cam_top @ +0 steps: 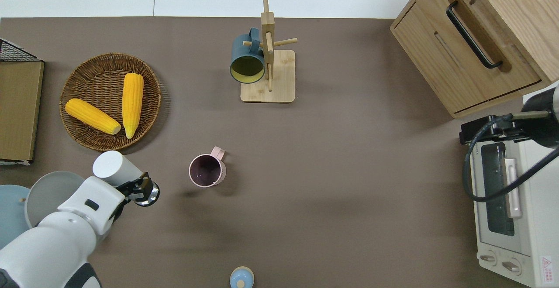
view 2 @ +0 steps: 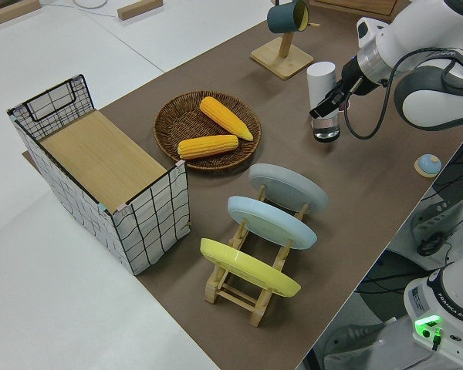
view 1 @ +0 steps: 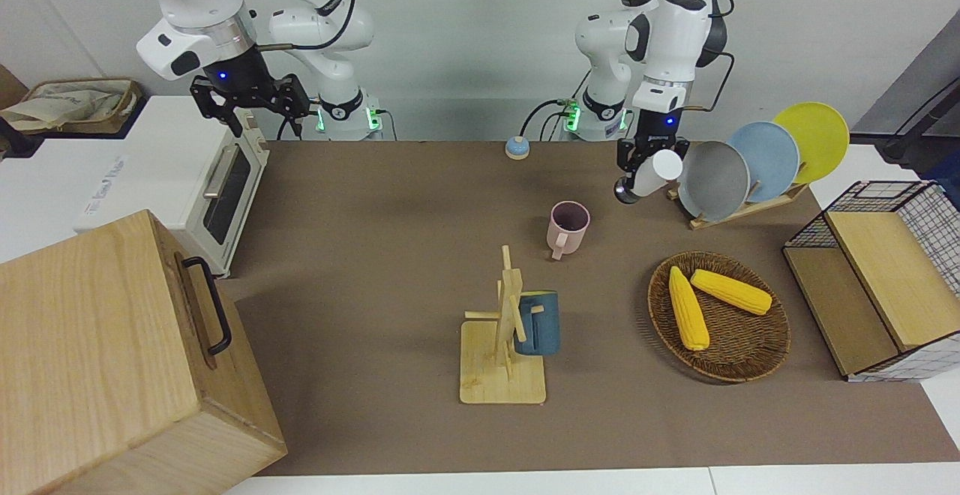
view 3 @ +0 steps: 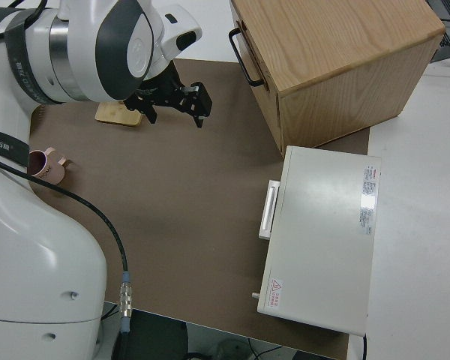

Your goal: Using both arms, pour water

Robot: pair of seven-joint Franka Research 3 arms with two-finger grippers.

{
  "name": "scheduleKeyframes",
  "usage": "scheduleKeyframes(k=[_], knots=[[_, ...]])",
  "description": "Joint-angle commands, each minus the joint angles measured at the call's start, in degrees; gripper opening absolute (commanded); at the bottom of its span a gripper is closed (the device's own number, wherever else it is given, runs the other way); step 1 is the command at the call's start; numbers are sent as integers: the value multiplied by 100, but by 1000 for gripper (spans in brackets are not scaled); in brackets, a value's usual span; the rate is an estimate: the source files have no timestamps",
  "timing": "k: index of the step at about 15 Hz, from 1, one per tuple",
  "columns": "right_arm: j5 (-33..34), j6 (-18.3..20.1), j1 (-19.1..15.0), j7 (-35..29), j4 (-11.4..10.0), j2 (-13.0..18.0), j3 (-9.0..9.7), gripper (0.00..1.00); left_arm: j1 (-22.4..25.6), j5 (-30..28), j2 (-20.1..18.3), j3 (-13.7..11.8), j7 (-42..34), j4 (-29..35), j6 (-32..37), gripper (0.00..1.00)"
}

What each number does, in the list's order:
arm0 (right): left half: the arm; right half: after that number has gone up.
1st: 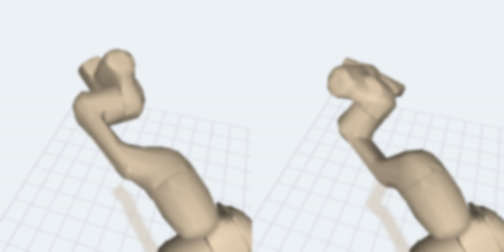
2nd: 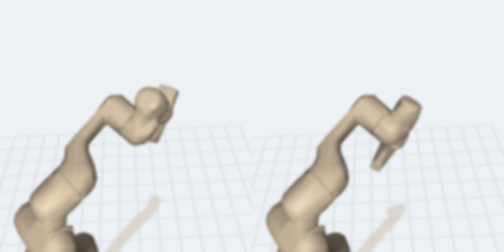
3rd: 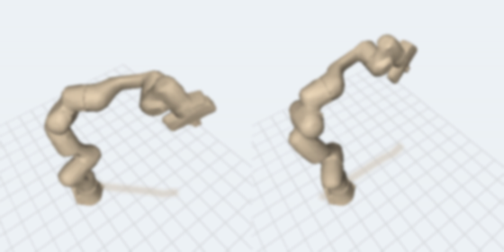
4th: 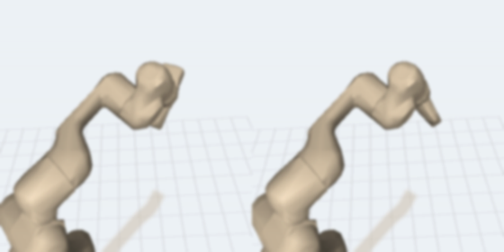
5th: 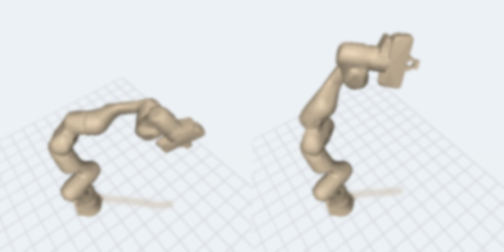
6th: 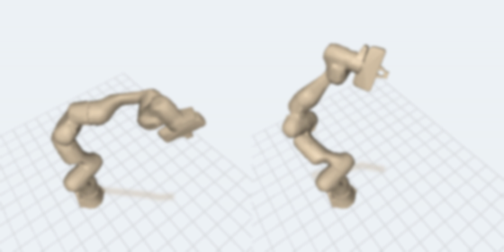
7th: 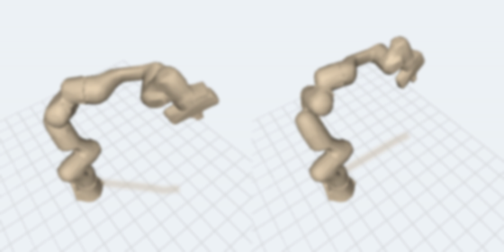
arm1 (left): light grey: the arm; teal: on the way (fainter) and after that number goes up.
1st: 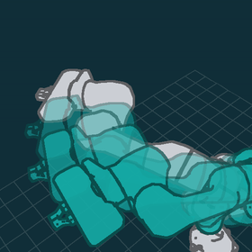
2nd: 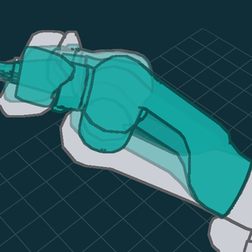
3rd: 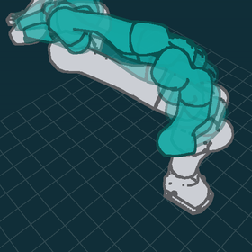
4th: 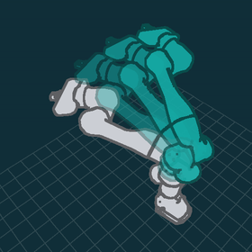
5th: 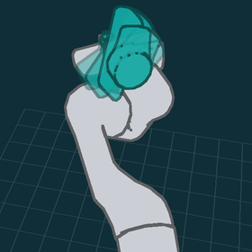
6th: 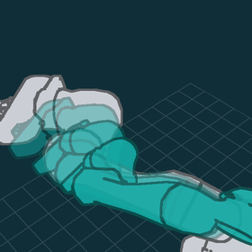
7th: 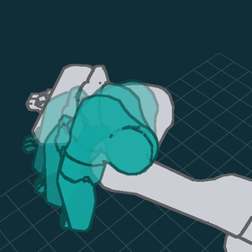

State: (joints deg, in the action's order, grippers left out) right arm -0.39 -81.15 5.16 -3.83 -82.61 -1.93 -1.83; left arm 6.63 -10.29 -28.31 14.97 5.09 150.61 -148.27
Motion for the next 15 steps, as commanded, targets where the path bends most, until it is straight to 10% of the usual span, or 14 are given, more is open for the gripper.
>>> scheduleKeyframes(k=[1, 15], knots=[[-14, -23, 12, 93, -106, 96, -10, 992, 601, 80, 123, 24, -350, -671, -88, 0], [-14, -23, 12, 93, -106, 96, -10, 992, 2447, 71, 2266, -64, -1905, -4407, 755, 0]])
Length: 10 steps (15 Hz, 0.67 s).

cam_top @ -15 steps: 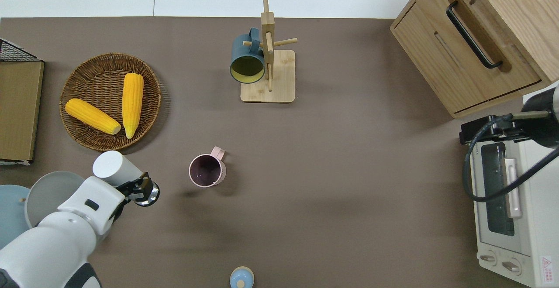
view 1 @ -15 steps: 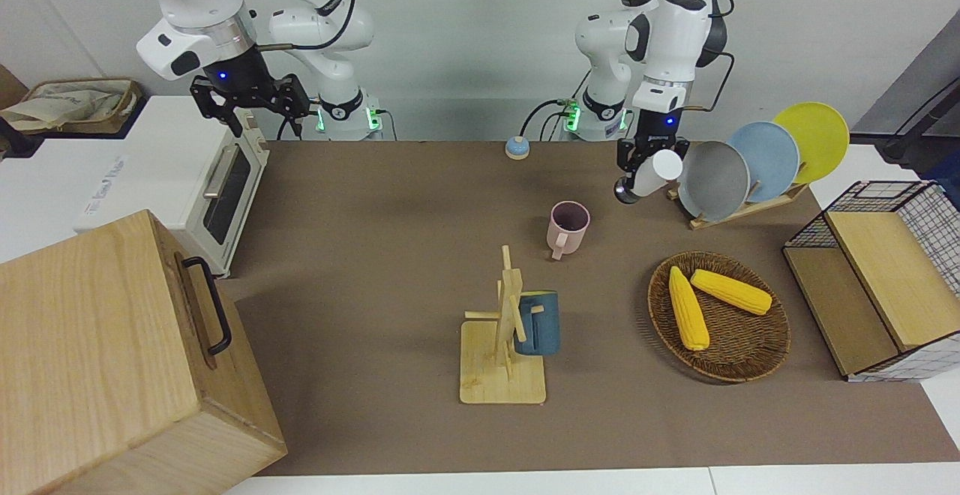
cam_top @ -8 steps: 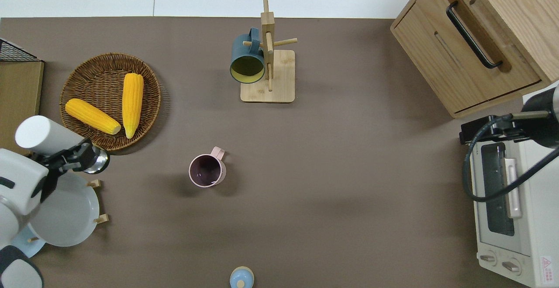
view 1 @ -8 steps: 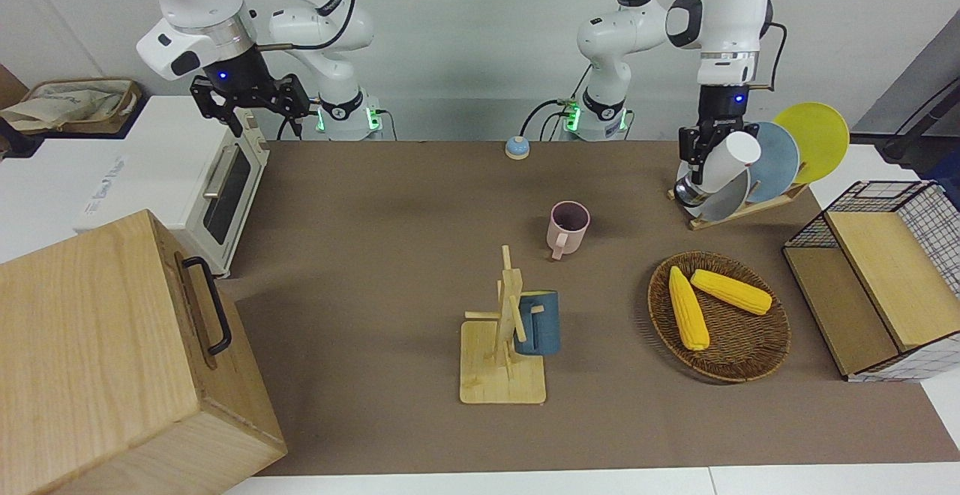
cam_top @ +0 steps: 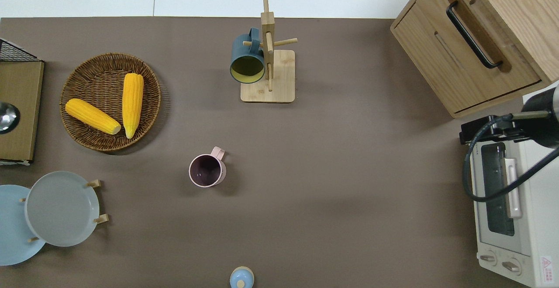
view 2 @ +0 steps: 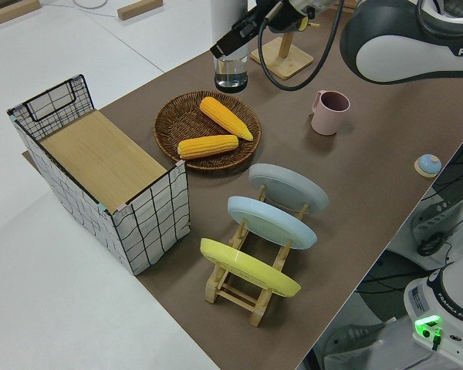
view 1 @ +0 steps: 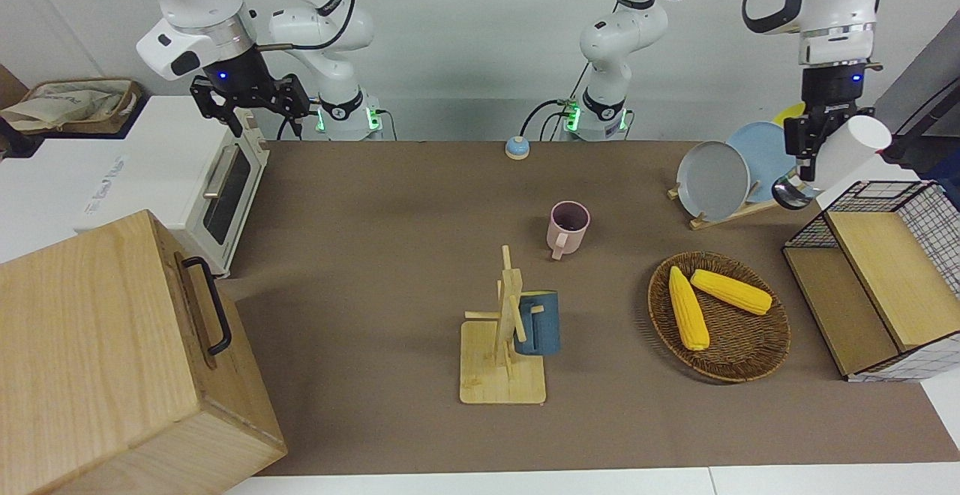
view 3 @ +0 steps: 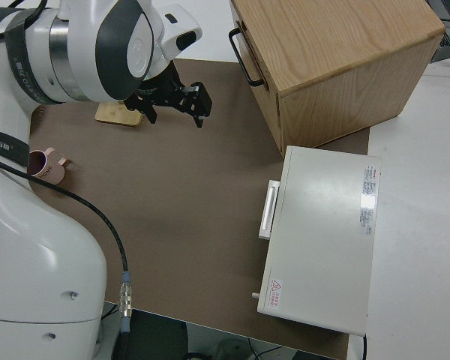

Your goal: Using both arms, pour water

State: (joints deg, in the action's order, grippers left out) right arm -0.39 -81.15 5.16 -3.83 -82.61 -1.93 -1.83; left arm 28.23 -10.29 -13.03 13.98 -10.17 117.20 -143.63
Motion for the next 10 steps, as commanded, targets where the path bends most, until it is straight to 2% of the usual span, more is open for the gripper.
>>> scheduleKeyframes(k=[1, 6, 10], knots=[[-14, -23, 12, 93, -106, 96, -10, 992, 436, 62, 914, 35, -537, -1181, 266, 0], [-14, -23, 12, 93, -106, 96, -10, 992, 929, -17, 1847, 26, -1380, -1999, 135, 0], [-14, -23, 12, 93, -106, 96, -10, 992, 1071, -937, 2295, 26, -2434, -2087, -445, 0]])
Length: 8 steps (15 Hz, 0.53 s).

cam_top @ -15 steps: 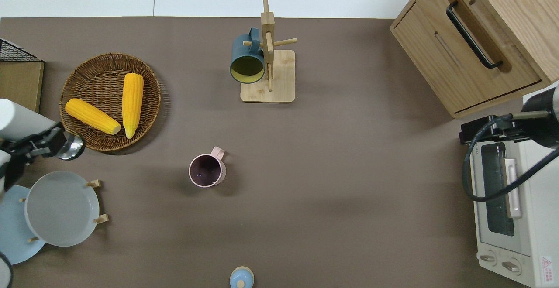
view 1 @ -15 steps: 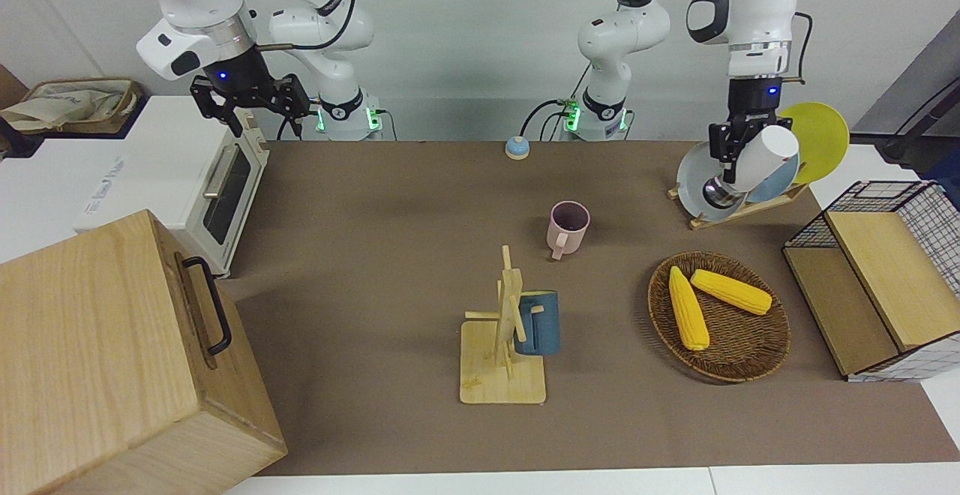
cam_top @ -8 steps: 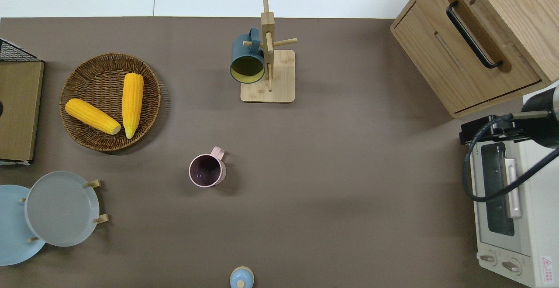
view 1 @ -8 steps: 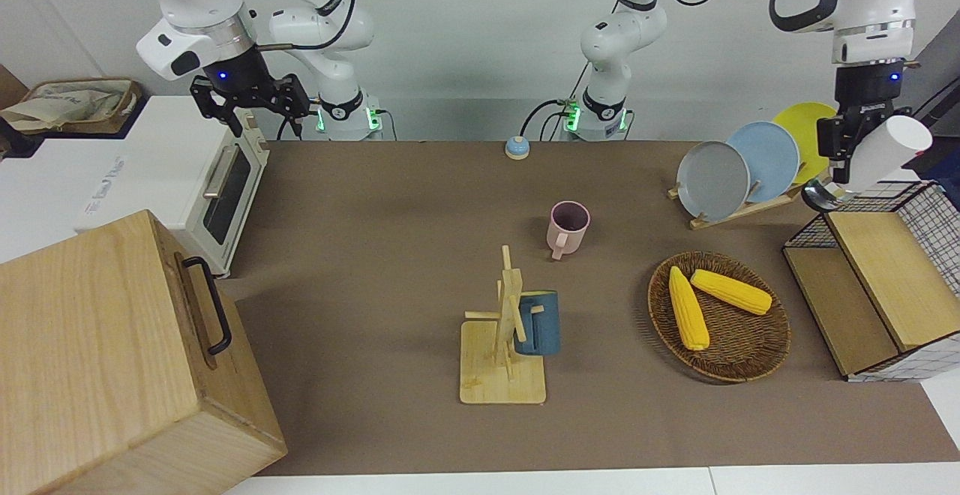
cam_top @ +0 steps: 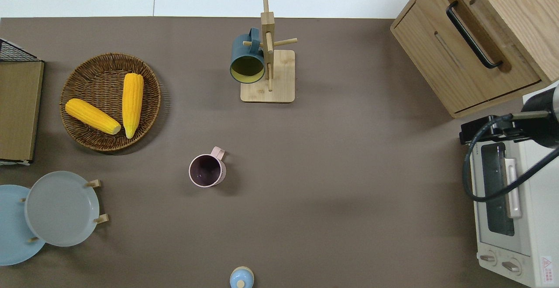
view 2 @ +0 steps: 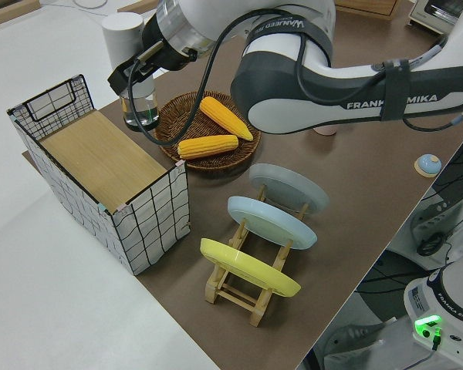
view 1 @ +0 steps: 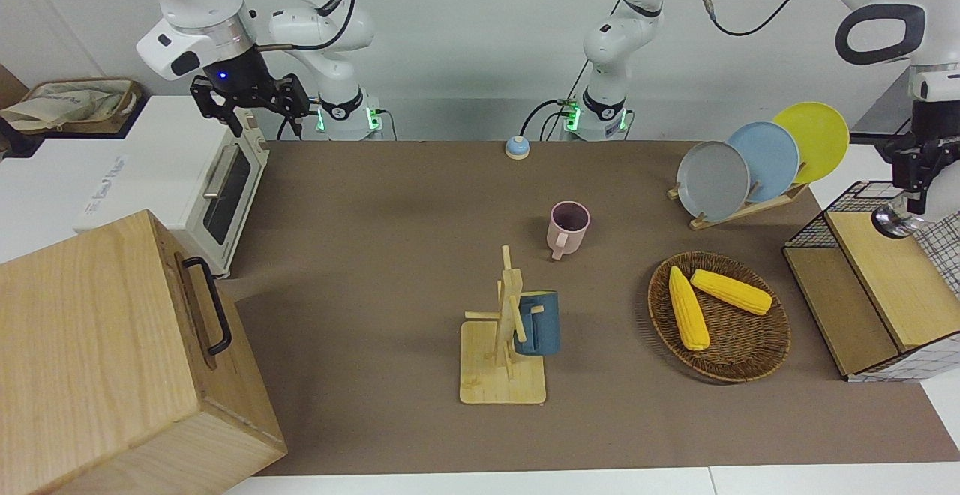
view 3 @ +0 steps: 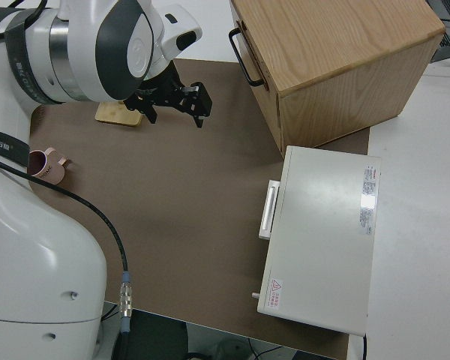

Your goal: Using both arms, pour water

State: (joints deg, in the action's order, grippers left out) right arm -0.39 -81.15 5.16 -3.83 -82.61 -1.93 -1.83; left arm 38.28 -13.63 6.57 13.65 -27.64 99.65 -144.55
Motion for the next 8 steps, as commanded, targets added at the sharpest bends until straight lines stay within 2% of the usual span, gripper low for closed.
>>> scheduleKeyframes(k=[1, 4, 6, 8], knots=[[-22, -23, 12, 102, -106, 96, -10, 992, 57, -771, 405, -2, -873, -332, -441, 0], [-14, -23, 12, 93, -106, 96, -10, 992, 57, -1096, 616, -99, -1356, -323, -661, 0], [-14, -23, 12, 93, -106, 96, -10, 992, 74, -1579, 696, -125, -1752, -332, -706, 0], [-22, -23, 12, 93, -106, 96, -10, 992, 92, -1879, 714, -266, -2051, -323, -715, 0]])
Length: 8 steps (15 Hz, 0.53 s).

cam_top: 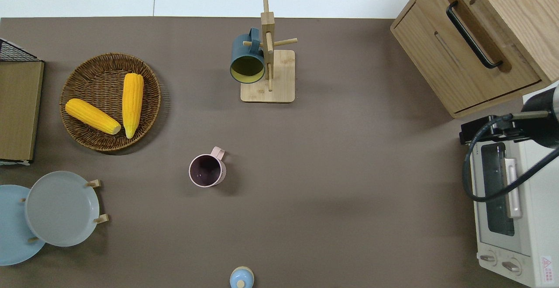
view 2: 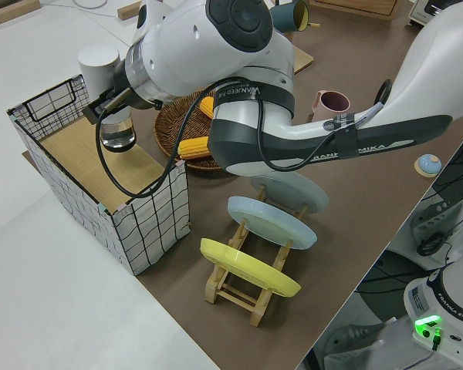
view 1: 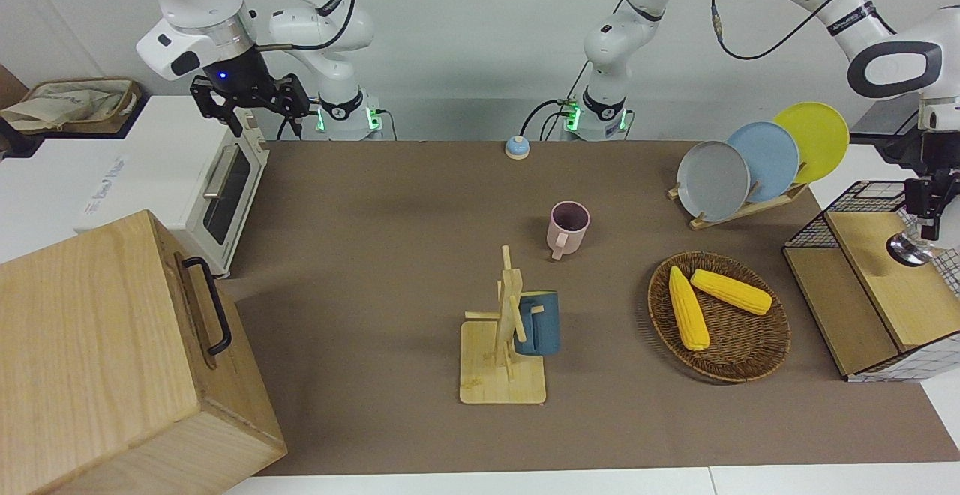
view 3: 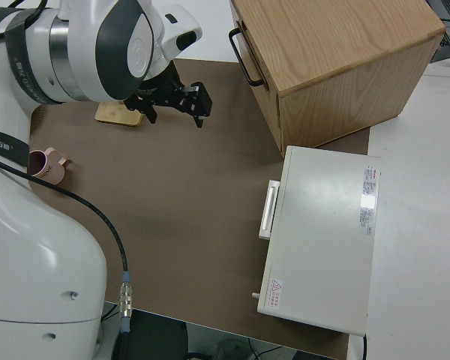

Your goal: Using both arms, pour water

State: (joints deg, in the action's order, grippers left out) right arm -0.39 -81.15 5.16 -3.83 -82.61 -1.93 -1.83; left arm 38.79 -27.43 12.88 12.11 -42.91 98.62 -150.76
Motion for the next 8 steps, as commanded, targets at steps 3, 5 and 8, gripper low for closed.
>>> scheduleKeyframes(k=[3, 5, 8], knots=[[-14, -23, 12, 93, -106, 96, -10, 992, 49, -658, 161, -121, -701, -221, -85, 0], [-14, -23, 12, 93, -106, 96, -10, 992, 49, -719, 223, -121, -797, -221, -93, 0], [-14, -23, 12, 93, -106, 96, -10, 992, 136, -1219, 364, -121, -1402, -230, -85, 0]])
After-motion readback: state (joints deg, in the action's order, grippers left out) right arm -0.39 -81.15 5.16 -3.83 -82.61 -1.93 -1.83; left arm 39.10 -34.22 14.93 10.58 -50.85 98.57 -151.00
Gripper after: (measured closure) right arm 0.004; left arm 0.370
